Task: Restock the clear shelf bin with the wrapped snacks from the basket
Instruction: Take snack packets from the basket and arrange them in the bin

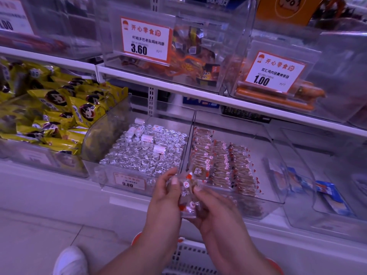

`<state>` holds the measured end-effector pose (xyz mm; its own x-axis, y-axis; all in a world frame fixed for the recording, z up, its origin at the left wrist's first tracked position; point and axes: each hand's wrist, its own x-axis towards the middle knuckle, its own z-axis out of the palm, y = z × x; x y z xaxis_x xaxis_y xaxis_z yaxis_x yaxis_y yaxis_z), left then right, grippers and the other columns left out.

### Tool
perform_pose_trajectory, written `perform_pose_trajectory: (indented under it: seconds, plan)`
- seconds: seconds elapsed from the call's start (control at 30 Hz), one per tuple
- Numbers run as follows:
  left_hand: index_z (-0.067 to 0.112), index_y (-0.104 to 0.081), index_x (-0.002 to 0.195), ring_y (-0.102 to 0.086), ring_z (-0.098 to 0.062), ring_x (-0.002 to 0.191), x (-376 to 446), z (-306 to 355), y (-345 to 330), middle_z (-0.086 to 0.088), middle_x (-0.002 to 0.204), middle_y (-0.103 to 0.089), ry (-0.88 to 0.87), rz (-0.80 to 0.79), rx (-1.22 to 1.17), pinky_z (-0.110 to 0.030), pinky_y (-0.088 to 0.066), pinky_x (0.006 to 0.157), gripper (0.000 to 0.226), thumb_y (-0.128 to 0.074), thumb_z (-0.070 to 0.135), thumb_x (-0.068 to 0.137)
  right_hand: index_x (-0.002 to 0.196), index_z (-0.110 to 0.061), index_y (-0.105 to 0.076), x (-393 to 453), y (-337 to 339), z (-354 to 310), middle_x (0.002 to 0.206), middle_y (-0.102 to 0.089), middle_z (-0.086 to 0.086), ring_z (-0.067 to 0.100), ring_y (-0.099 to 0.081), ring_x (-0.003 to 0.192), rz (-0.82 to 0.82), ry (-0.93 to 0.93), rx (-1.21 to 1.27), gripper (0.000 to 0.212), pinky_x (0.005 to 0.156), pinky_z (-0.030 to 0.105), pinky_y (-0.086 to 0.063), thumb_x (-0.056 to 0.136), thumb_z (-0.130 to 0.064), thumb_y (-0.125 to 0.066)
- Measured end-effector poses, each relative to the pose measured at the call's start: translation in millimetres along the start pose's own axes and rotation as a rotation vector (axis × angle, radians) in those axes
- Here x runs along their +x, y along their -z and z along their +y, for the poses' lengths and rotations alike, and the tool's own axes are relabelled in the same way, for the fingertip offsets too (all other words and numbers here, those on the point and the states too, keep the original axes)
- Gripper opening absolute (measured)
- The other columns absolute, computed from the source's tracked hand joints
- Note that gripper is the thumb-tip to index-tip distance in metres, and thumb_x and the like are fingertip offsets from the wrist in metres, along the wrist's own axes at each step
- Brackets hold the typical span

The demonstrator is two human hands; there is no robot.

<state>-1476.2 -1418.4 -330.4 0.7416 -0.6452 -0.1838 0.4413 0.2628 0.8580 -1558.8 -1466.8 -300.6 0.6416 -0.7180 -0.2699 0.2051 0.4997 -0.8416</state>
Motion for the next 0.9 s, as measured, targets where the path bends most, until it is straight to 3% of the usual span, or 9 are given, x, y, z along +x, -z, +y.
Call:
perform_pose_trajectory:
  seconds: [0.13, 0.3, 0.37, 0.43, 0.57, 0.7, 0.77, 0.83, 0.9]
  plan:
    - [0.029, -0.061, 0.114, -0.074, -0.013, 0.081, -3, -3, -1, -0.002, 0.096, -0.077, -0.092, 0.069, 0.092, -0.023, -0.055, 0.060, 0.021, -0.050, 0.015, 0.102, 0.094, -0.013, -0.080, -4, -8, 7, 0.095, -0.077, 0.012, 0.016, -0.072, 0.078, -0.034, 0.048, -0.143, 0.020, 0.061, 0.025, -0.056, 0.092, -0.009, -0.060]
    - [0.036, -0.064, 0.106, -0.072, -0.005, 0.080, -9, -5, -3, 0.008, 0.095, -0.077, -0.146, 0.115, 0.130, -0.018, -0.052, 0.057, 0.021, -0.048, 0.023, 0.104, 0.103, -0.019, -0.078, -6, -16, 8, 0.101, -0.077, 0.006, 0.015, -0.073, 0.090, -0.079, 0.052, -0.178, 0.023, 0.065, 0.020, -0.054, 0.095, -0.010, -0.058]
    - [0.035, -0.069, 0.105, -0.073, -0.005, 0.082, -10, -5, -3, 0.008, 0.094, -0.077, -0.141, 0.131, 0.083, -0.021, -0.053, 0.062, 0.024, -0.045, 0.033, 0.103, 0.104, -0.016, -0.077, -4, -16, 9, 0.104, -0.077, 0.008, 0.020, -0.073, 0.094, -0.079, 0.042, -0.136, 0.025, 0.068, 0.025, -0.056, 0.094, -0.005, -0.057]
    - [0.030, -0.072, 0.108, -0.074, -0.009, 0.085, -12, -2, -4, 0.004, 0.095, -0.078, -0.120, 0.126, 0.048, -0.024, -0.056, 0.066, 0.043, -0.039, 0.055, 0.095, 0.102, -0.019, -0.078, -4, -16, 10, 0.102, -0.077, 0.009, 0.024, -0.074, 0.096, -0.065, 0.041, -0.140, 0.028, 0.069, 0.028, -0.057, 0.094, -0.004, -0.056]
    - [0.057, -0.057, 0.119, -0.073, -0.011, 0.094, -15, -4, 1, 0.012, 0.109, -0.073, -0.200, 0.016, 0.205, -0.026, -0.058, 0.068, 0.050, -0.032, 0.080, 0.083, 0.102, -0.053, -0.071, -7, -11, 9, 0.102, -0.077, -0.011, 0.006, -0.072, 0.098, -0.176, 0.111, -0.439, 0.028, 0.072, 0.017, -0.055, 0.089, -0.031, -0.060]
    - [0.067, -0.035, 0.134, -0.062, -0.014, 0.117, -13, -3, 10, 0.020, 0.124, -0.062, -0.291, -0.077, 0.411, -0.046, -0.057, 0.090, 0.063, -0.026, 0.091, 0.077, 0.128, -0.029, -0.065, -5, -3, 5, 0.111, -0.074, 0.002, 0.012, -0.069, 0.092, -0.304, 0.028, -0.314, 0.041, 0.079, 0.027, -0.052, 0.089, -0.021, -0.059]
    - [0.062, -0.030, 0.141, -0.055, -0.005, 0.125, -14, 1, 13, 0.032, 0.130, -0.054, -0.372, -0.131, 0.551, -0.041, -0.048, 0.103, 0.067, -0.023, 0.090, 0.080, 0.128, -0.022, -0.066, -1, 5, -7, 0.100, -0.071, 0.009, 0.015, -0.059, 0.076, -0.361, 0.053, -0.346, 0.041, 0.068, 0.026, -0.050, 0.087, -0.020, -0.060]
    - [0.055, -0.027, 0.147, -0.043, 0.008, 0.131, -11, 8, 16, 0.040, 0.136, -0.044, -0.466, -0.129, 0.669, -0.028, -0.036, 0.108, 0.071, -0.020, 0.087, 0.084, 0.128, -0.020, -0.066, 10, 18, -29, 0.099, -0.072, 0.011, 0.013, -0.057, 0.072, -0.346, 0.160, -0.494, 0.044, 0.065, 0.026, -0.050, 0.085, -0.021, -0.064]
    - [0.051, -0.036, 0.144, -0.041, 0.010, 0.132, -2, 14, 22, 0.034, 0.138, -0.047, -0.485, -0.061, 0.646, -0.024, -0.033, 0.106, 0.064, -0.025, 0.080, 0.088, 0.135, -0.020, -0.060, 30, 29, -57, 0.096, -0.077, -0.006, 0.002, -0.060, 0.070, -0.212, 0.331, -0.737, 0.050, 0.069, 0.020, -0.050, 0.087, -0.019, -0.070]
